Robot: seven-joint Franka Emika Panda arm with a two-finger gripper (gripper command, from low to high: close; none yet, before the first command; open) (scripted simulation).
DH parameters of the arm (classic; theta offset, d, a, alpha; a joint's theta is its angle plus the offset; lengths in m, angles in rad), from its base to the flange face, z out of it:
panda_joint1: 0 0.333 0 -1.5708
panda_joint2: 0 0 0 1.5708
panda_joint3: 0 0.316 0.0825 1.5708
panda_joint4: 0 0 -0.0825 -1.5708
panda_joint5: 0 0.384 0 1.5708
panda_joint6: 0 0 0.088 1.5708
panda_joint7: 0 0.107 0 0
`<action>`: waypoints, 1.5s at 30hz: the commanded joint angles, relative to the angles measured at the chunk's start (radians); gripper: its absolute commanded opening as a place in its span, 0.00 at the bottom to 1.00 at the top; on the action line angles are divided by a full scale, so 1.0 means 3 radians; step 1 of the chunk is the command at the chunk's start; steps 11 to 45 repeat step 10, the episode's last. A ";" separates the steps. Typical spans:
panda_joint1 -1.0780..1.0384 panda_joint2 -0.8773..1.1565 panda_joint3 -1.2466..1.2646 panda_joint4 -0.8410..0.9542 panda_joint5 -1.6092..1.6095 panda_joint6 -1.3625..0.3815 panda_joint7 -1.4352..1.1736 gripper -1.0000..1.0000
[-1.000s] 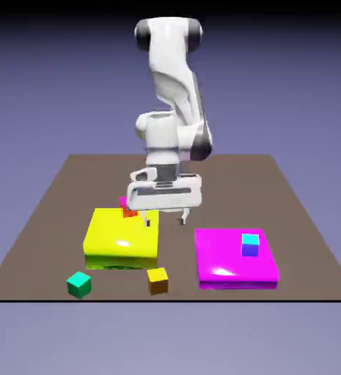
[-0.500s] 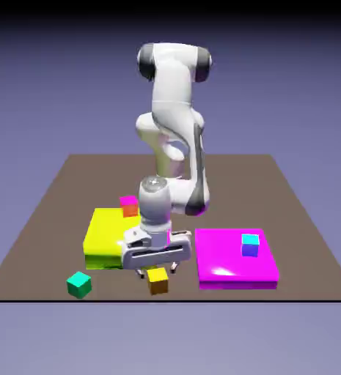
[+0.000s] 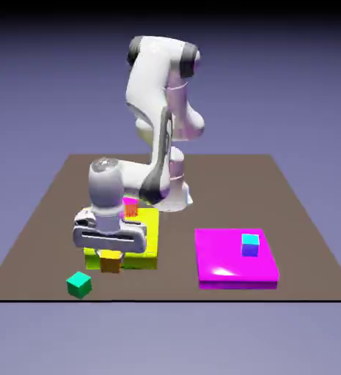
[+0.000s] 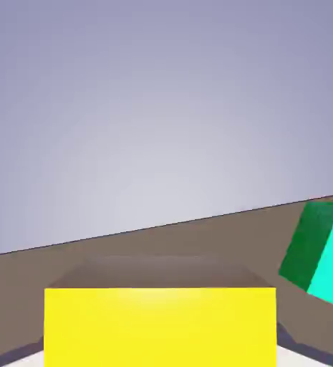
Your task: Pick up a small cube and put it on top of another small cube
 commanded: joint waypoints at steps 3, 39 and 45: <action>-0.0098 0.0134 0.0034 0.0070 0.0070 0.0056 0.0018 0.00; -0.0218 0.0417 0.0186 0.0118 0.0238 0.0283 -0.0100 1.00; -0.0218 0.0417 0.0186 0.0118 0.0238 0.0283 -0.0100 1.00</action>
